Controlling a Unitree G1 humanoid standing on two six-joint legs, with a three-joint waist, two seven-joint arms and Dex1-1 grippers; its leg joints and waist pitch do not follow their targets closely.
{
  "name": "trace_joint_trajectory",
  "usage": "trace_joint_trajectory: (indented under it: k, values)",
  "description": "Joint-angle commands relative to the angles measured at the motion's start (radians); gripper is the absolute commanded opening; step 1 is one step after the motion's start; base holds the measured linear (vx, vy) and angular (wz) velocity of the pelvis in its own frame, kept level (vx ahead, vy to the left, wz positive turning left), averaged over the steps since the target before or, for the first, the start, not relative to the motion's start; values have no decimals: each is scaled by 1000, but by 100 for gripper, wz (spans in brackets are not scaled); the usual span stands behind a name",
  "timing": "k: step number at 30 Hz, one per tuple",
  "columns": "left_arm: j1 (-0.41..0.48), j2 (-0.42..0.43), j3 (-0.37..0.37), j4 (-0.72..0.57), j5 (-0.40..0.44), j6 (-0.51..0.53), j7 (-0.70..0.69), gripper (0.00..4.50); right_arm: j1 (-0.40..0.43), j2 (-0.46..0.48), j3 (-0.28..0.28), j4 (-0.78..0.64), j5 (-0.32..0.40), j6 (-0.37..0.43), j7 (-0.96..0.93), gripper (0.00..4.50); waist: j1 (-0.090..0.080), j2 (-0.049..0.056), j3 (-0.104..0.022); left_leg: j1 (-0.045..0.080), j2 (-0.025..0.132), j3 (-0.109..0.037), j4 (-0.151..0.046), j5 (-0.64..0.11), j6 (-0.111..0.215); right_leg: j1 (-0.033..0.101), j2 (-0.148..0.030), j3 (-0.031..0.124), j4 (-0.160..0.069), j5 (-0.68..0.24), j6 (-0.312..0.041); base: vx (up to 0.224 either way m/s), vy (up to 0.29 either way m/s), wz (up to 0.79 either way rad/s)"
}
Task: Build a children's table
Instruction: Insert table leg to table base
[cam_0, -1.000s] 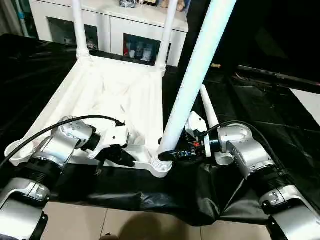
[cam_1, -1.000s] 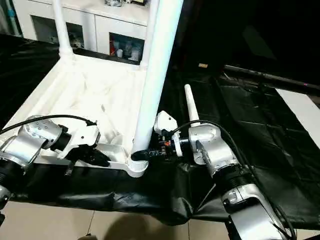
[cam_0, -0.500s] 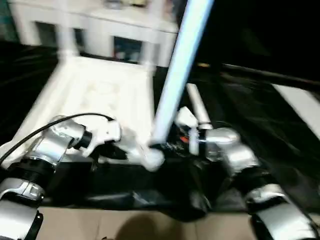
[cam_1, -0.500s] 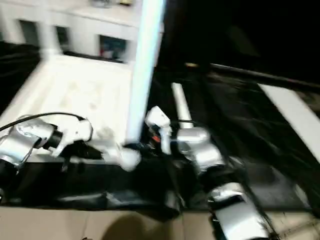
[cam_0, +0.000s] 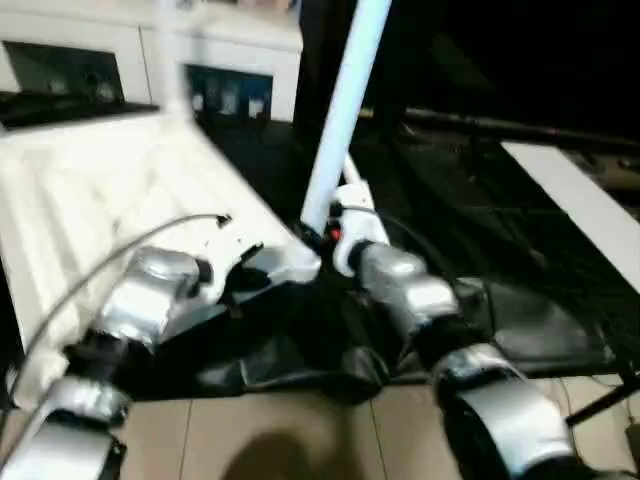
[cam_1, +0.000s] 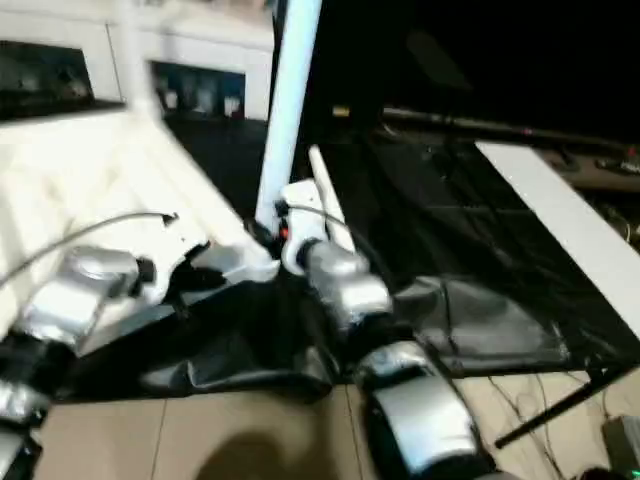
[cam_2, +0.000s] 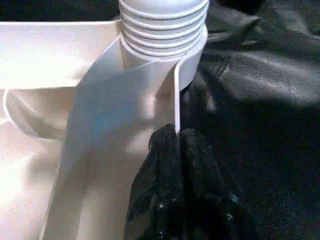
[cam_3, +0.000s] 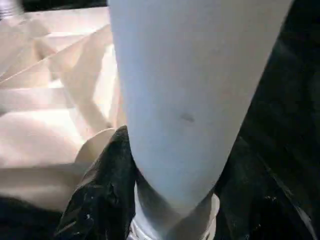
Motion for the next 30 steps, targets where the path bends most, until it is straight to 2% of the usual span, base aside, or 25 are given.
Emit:
trace_joint_trajectory:
  k: [1, 2, 3, 5, 6, 8, 10, 12, 13, 15, 18, 19, 20, 21, 23, 24, 25, 28, 29, 30]
  values:
    - [6, -42, -16, -81, 2, 67, 35, 0, 42, 12, -17, 134, -10, 63, -77, 185, 2, 28, -22, 6, 44, -19, -84, -420, -44, 9, -106, 72, -144, -650, -45, 0, 0, 0]
    - [11, -50, -18, -100, 1, 81, 44, 0, 35, 21, -26, 144, -7, 63, -93, 185, 5, 25, -20, 2, 43, -18, -86, -385, -38, 8, -105, 70, -152, -671, -21, 0, 0, 0]
    - [21, -58, -24, -131, -3, 102, 58, 0, 23, 32, -33, 160, -10, 61, -112, 185, 5, 22, -20, 1, 44, -18, -88, -372, -36, 6, -104, 68, -154, -668, -13, 0, 0, 0]
    - [26, -58, -32, -131, 4, 100, 70, 0, 14, 39, -31, 171, -20, 56, -121, 185, 4, 29, -20, -1, 48, -19, -95, -364, -37, 8, -100, 65, -150, -615, -24, 0, 0, 0]
    - [28, -57, -34, -129, 6, 99, 76, 0, 10, 42, -32, 175, -24, 55, -123, 185, 1, 28, -24, -11, 52, -22, -102, -353, -43, 17, -98, 64, -143, -562, -33, 0, 0, 0]
    - [30, -53, -39, -125, 12, 92, 84, 0, 3, 46, -29, 182, -31, 52, -125, 185, -2, 29, -24, -18, 54, -24, -107, -349, -48, 21, -95, 63, -137, -518, -41, 0, 0, 0]
    - [35, -46, -41, -133, 11, 87, 87, 0, -10, 49, -23, 198, -40, 39, -118, 185, -3, 31, -25, -12, 54, -21, -107, -352, -51, 16, -95, 68, -132, -460, -63, 0, 0, 0]
    - [36, -46, -39, -139, 12, 90, 90, 0, -15, 50, -25, 203, -40, 30, -112, 185, -4, 30, -26, -13, 54, -18, -108, -341, -49, 18, -95, 70, -129, -426, -77, 0, 0, 0]
    - [34, -42, -38, -137, 9, 74, 85, 0, -23, 53, -28, 200, -32, -3, -59, 185, -3, 32, -28, -13, 55, -14, -107, -315, -45, 18, -95, 73, -125, -375, -90, 0, 0, 0]
    - [33, -38, -39, -136, 8, 70, 83, 0, -26, 52, -27, 197, -31, -16, -42, 241, -2, 31, -29, -13, 55, -10, -106, -286, -39, 19, -94, 75, -120, -332, -106, 0, 0, 0]
    - [26, -20, -49, -121, 7, 40, 67, 0, -41, 48, -34, 186, -21, -41, -8, 258, -2, 33, -32, -13, 54, -7, -104, -253, -31, 22, -92, 78, -115, -298, -121, 0, 0, 0]
    - [21, -9, -55, -110, 7, 21, 58, 0, -50, 44, -42, 175, -11, -47, 13, 265, 6, 35, -43, -7, 53, 3, -95, -175, -20, 24, -92, 82, -103, -166, -155, 58, -17, 5]
    - [21, -9, -55, -110, 7, 21, 58, 0, -50, 44, -42, 175, -11, -47, 13, 288, 3, 32, -43, -10, 52, 5, -94, -136, -12, 27, -88, 81, -95, -112, -165, 0, 0, 0]
    - [21, -9, -55, -110, 7, 21, 58, 0, -50, 44, -42, 175, -11, -47, 13, 295, 1, 32, -37, -18, 53, 5, -99, -110, -2, 32, -83, 79, -90, -78, -174, 0, 0, 0]
    - [14, 6, -62, -96, 7, -14, 44, 0, -67, 30, -52, 152, -2, -54, 59, 300, 3, 33, -41, -15, 52, 10, -93, -91, 9, 35, -86, 81, -88, -56, -184, 0, 0, 0]
    - [12, 14, -64, -85, -7, -69, 13, 0, -74, 7, -51, 123, 3, -55, 115, 315, 4, 30, -42, -19, 51, 11, -92, -58, 18, 40, -85, 80, -84, -30, -190, 0, 0, 0]
    - [12, 13, -57, -83, -16, -71, 8, 0, -75, 0, -52, 114, 7, -52, 131, 328, 6, 31, -43, -18, 50, 13, -90, -45, 24, 41, -84, 80, -84, -14, -192, 0, 0, 0]
    - [13, 22, -56, -81, -31, -118, -25, 0, -70, -20, -44, 79, 12, -47, 200, 335, 9, 33, -51, -16, 51, 20, -80, 45, 54, 43, -79, 81, -65, 134, -229, 0, 0, 0]
    - [16, 38, -64, -75, -34, -170, -55, 0, -50, -47, -16, 25, 9, -37, 289, 335, 10, 32, -52, -15, 51, 21, -77, 76, 68, 40, -76, 80, -62, 187, -241, 0, 0, 0]
    - [19, 48, -65, -71, -46, -184, -80, 0, -30, -70, 11, -17, 0, -35, 356, 335, 12, 30, -48, -18, 48, 24, -75, 73, 88, 44, -72, 80, -63, 203, -237, 0, 0, 0]
